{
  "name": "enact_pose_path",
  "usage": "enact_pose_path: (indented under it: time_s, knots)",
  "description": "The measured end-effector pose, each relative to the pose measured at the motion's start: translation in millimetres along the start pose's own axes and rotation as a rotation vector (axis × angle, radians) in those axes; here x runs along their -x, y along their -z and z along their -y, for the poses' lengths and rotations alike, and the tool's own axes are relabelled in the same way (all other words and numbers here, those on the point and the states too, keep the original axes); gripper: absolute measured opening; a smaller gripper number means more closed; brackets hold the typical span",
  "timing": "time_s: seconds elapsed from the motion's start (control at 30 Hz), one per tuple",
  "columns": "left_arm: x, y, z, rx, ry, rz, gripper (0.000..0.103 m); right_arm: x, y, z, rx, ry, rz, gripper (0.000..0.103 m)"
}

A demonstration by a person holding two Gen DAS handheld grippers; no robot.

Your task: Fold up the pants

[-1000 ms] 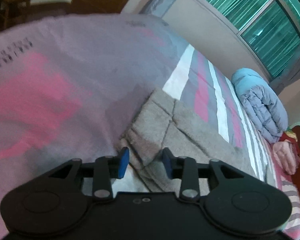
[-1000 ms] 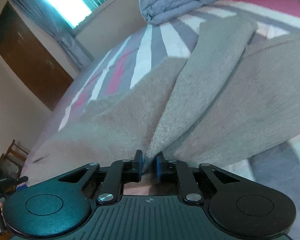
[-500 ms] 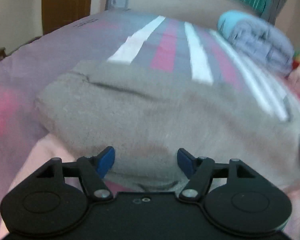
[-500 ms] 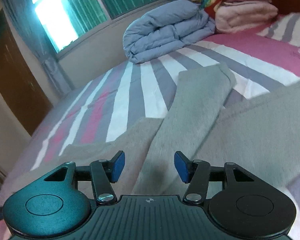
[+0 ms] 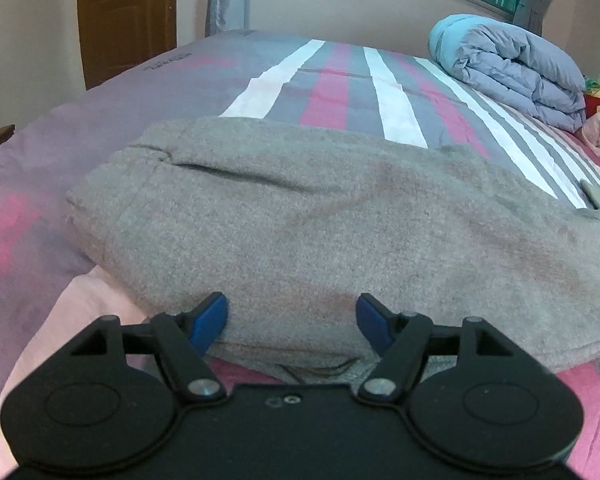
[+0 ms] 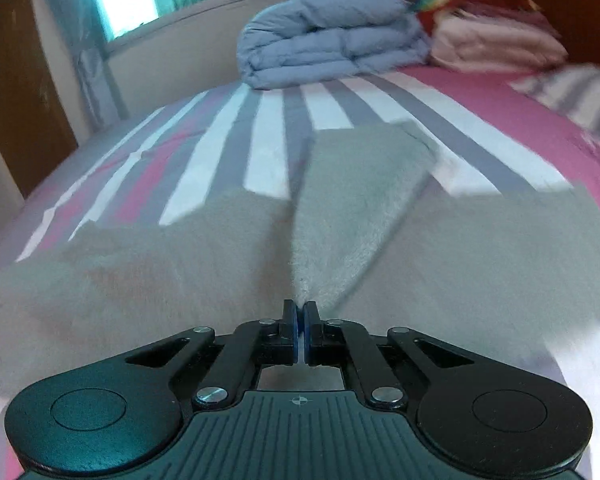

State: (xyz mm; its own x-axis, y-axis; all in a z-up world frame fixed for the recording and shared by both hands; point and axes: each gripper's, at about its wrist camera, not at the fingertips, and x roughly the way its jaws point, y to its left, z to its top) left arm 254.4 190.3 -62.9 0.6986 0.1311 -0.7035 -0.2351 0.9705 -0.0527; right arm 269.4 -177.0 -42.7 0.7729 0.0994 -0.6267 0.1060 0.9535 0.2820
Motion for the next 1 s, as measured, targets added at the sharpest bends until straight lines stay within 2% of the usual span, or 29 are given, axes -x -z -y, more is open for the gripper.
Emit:
enact_pose_path:
  time_s: [0.1,0.13,0.2,0.27,0.33,0.37,0.4,0.47,0.53,0.6,0.63,0.67,0.7,0.77,0.9,0.97,1.0]
  knots:
    - [-1,0,2,0.0,-0.01,0.002,0.064,1,26,24,-0.069,0.008,-0.062,0.001]
    - [-1,1,1,0.0,-0.009,0.001,0.064,3,30,33,-0.101,-0.022,-0.047,0.001]
    - [0,1,1,0.001,-0.005,0.002,0.064,13,25,39,-0.14,-0.042,-0.025,0.002]
    - [-1,1,1,-0.002,-0.007,0.003,0.064,21,11,36,-0.11,-0.033,0.046,0.002]
    - [-1,1,2,0.002,-0.01,0.004,0.064,19,-7,31,-0.086,-0.033,0.07,0.003]
    - [0,2,3,0.003,-0.012,0.005,0.064,15,-15,27,-0.068,-0.026,0.078,0.011]
    - [0,2,3,0.004,-0.013,0.005,0.064,9,-22,23,-0.037,-0.013,0.076,0.039]
    - [0,2,2,0.009,-0.014,0.003,0.064,-8,-33,12,0.023,0.016,0.061,0.067]
    - [1,2,3,0.015,-0.018,0.003,0.064,-19,-37,3,0.085,0.024,0.057,0.067]
    - [1,3,5,0.019,-0.027,0.006,0.064,-35,-38,-5,0.172,0.072,0.028,0.056]
    - [1,4,5,0.021,-0.032,0.008,0.064,-42,-37,-10,0.228,0.113,0.009,0.053]
    - [2,4,6,0.023,-0.036,0.01,0.065,-52,-33,-10,0.267,0.144,-0.001,0.042]
    - [2,5,6,0.026,-0.037,0.012,0.065,-54,-30,-9,0.306,0.175,-0.001,0.002]
    - [3,6,5,0.026,-0.036,0.016,0.065,-47,-30,6,0.255,0.166,0.021,0.003]
    - [2,7,3,0.025,-0.031,0.022,0.065,19,-17,53,-0.048,0.076,0.101,0.003]
    - [2,7,4,0.023,-0.036,0.024,0.065,24,3,70,-0.111,0.088,0.059,0.004]
    - [2,7,4,0.021,-0.038,0.022,0.065,14,13,76,-0.108,0.104,0.012,0.012]
